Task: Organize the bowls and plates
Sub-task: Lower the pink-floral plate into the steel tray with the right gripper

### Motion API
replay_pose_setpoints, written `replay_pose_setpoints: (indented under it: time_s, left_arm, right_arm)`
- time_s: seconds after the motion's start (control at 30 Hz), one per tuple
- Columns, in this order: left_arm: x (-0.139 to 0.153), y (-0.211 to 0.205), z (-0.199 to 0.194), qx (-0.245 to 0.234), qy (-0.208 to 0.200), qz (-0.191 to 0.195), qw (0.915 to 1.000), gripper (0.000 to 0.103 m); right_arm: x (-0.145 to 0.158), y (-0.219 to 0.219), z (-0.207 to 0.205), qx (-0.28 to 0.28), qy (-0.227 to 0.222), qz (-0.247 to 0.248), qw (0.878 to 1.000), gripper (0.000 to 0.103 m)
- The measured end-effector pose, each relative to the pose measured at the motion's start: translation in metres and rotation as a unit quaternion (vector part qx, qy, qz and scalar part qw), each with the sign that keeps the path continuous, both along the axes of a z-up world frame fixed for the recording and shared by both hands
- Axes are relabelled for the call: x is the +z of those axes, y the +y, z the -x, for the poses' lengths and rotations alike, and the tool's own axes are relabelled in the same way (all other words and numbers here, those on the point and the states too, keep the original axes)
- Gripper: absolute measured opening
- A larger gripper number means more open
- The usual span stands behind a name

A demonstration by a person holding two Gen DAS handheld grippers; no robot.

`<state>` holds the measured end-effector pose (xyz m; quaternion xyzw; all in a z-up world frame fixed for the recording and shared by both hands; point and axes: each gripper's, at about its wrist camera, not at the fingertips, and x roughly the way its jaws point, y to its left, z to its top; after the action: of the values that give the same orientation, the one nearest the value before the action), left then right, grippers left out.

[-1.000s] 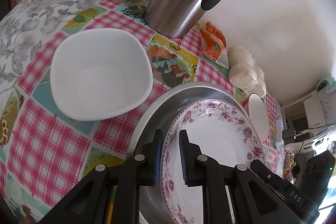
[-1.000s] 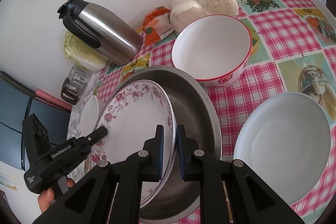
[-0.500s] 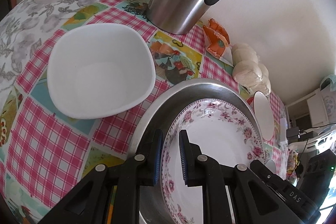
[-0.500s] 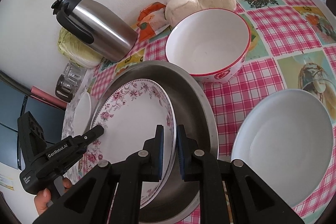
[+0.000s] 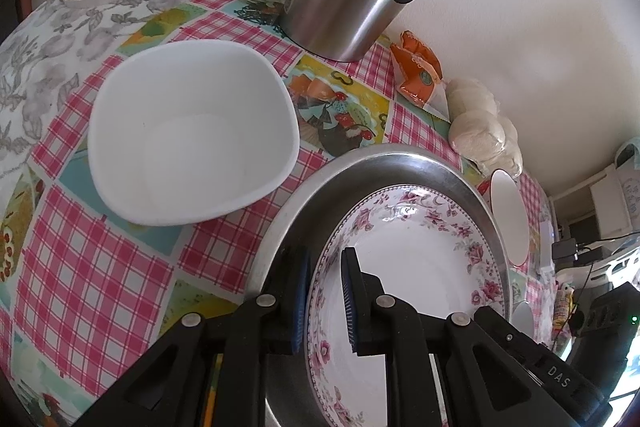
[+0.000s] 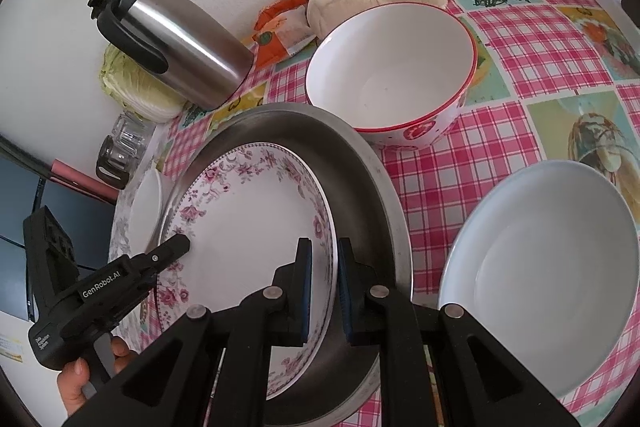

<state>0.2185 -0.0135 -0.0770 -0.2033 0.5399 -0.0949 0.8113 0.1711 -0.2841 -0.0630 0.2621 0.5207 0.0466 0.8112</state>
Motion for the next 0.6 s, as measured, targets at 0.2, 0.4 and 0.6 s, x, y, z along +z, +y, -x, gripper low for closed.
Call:
replay_pose_setpoints:
  time_s: [0.2, 0.4, 0.6]
  left_arm:
    - [0.0, -0.002, 0.0, -0.002, 0.001, -0.008, 1.0, 0.017]
    - [0.001, -0.005, -0.001, -0.006, 0.0, -0.022, 0.9997, 0.02]
    - [0.0, -0.006, -0.001, -0.01, 0.002, -0.028, 0.9996, 0.02]
  right_arm:
    - [0.0, 0.003, -0.002, 0.004, 0.005, 0.015, 1.0, 0.014]
    - [-0.001, 0.01, -0.007, 0.011, 0.011, 0.054, 0.998, 0.014]
    - [0.001, 0.012, -0.009, 0.012, 0.015, 0.081, 0.997, 0.014]
